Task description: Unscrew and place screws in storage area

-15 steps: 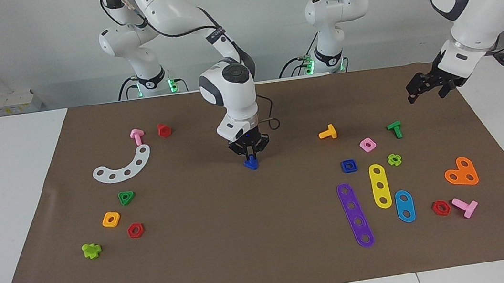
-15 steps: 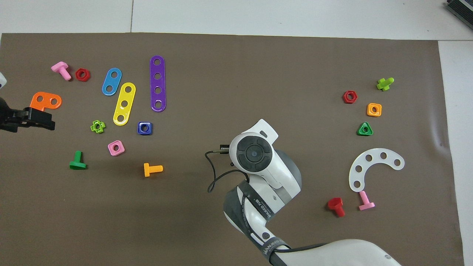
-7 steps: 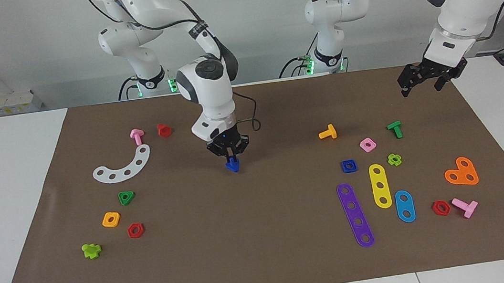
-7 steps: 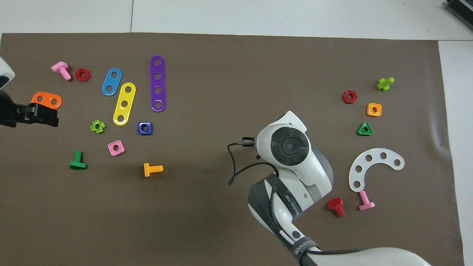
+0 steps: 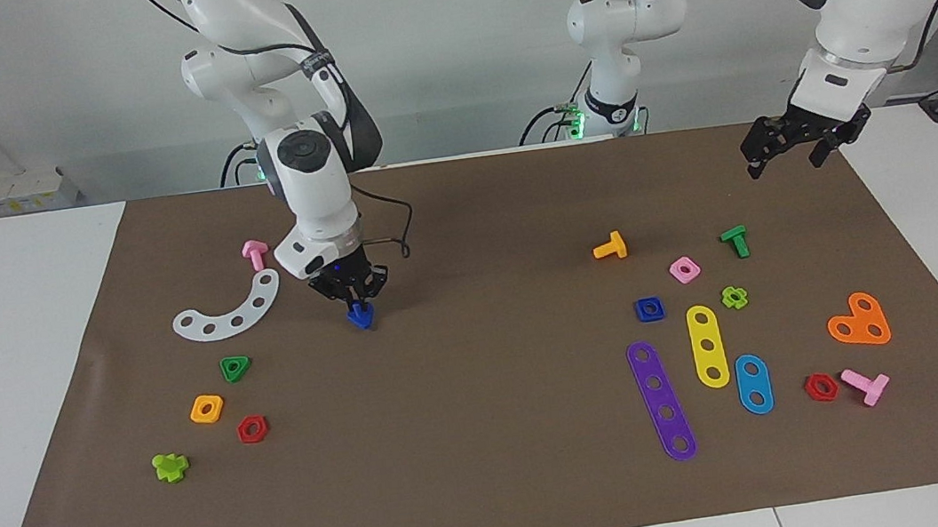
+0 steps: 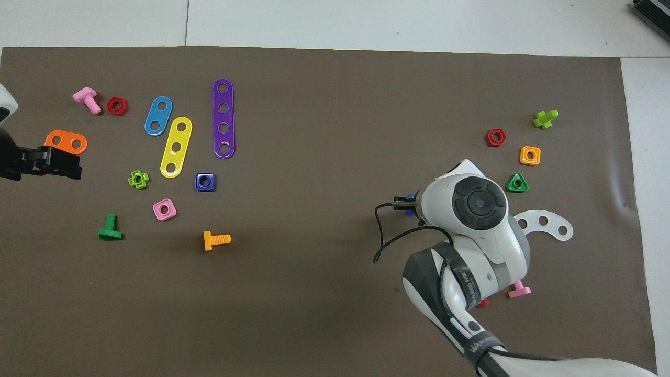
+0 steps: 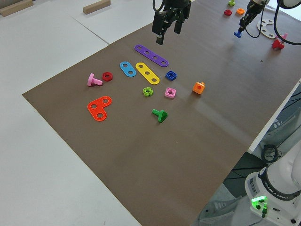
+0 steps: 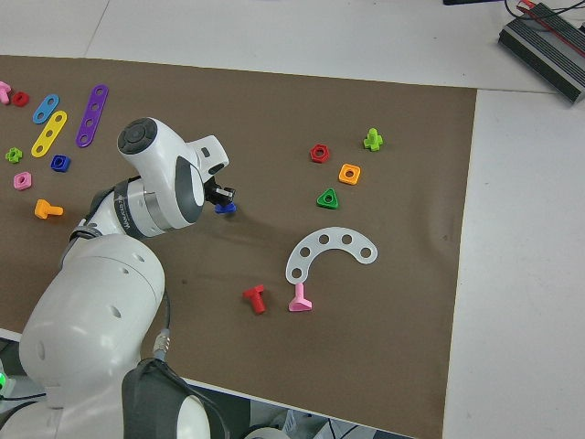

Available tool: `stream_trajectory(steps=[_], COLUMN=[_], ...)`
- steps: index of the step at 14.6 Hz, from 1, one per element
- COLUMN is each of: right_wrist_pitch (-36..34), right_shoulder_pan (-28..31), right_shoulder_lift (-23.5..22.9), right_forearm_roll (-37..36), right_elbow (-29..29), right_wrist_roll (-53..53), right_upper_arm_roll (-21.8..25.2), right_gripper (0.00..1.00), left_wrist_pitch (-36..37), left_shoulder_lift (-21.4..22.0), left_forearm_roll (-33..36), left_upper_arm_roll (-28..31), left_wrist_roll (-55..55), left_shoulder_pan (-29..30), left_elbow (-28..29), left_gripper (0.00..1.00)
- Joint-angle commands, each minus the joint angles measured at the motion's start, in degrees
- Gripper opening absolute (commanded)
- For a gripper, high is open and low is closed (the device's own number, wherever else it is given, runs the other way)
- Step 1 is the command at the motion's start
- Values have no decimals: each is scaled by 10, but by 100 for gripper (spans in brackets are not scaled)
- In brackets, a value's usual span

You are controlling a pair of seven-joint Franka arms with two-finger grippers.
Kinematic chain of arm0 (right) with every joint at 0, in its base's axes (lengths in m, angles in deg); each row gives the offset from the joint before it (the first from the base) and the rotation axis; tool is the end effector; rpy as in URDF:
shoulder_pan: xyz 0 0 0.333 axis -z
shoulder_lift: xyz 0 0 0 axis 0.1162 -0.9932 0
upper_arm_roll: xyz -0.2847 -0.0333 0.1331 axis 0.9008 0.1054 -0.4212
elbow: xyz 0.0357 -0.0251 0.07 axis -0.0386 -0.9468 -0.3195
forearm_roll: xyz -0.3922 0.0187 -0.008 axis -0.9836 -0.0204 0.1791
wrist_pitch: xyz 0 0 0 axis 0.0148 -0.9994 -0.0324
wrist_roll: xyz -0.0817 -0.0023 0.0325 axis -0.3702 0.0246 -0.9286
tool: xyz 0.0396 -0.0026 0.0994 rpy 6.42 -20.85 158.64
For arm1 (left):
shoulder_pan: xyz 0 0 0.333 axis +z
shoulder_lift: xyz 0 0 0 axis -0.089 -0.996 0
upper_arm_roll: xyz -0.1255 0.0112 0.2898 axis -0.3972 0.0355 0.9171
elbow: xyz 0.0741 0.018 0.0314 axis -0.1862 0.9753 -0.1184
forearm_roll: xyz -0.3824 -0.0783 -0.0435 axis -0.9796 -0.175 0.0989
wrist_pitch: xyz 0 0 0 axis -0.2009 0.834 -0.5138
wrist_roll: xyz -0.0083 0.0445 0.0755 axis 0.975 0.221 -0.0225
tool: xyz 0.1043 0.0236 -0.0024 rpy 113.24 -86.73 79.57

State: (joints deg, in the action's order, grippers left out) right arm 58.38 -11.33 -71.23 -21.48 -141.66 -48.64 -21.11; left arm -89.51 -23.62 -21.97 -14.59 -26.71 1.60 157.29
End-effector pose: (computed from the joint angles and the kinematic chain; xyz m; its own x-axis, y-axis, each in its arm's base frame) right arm 0.5235 0.1743 0.3415 0.9905 -0.0977 0.0971 -0.0994 -0.9950 0.0131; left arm 0.5595 -0.0041 0.5844 0.9991 -0.0387 -0.0192 -0.0395 -0.9984 -0.0394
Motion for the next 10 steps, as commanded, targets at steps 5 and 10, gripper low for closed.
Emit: stream_trajectory(steps=[5,10], right_wrist_pitch=[54,72], right_shoulder_pan=[82,130], right_shoulder_lift=[12,-7], right_forearm_roll=[-9,-9], right_elbow=[-29,-29], right_wrist_roll=[74,141], right_upper_arm_roll=[-5,-6], right_gripper=[0,0], left_wrist_pitch=[-6,48], left_shoulder_lift=[-8,-15], left_forearm_roll=[-34,-29], left_upper_arm_roll=[6,7], left_wrist_roll=[-4,-6], left_shoulder_pan=[5,0], left_elbow=[-51,-110], left_gripper=[100,100])
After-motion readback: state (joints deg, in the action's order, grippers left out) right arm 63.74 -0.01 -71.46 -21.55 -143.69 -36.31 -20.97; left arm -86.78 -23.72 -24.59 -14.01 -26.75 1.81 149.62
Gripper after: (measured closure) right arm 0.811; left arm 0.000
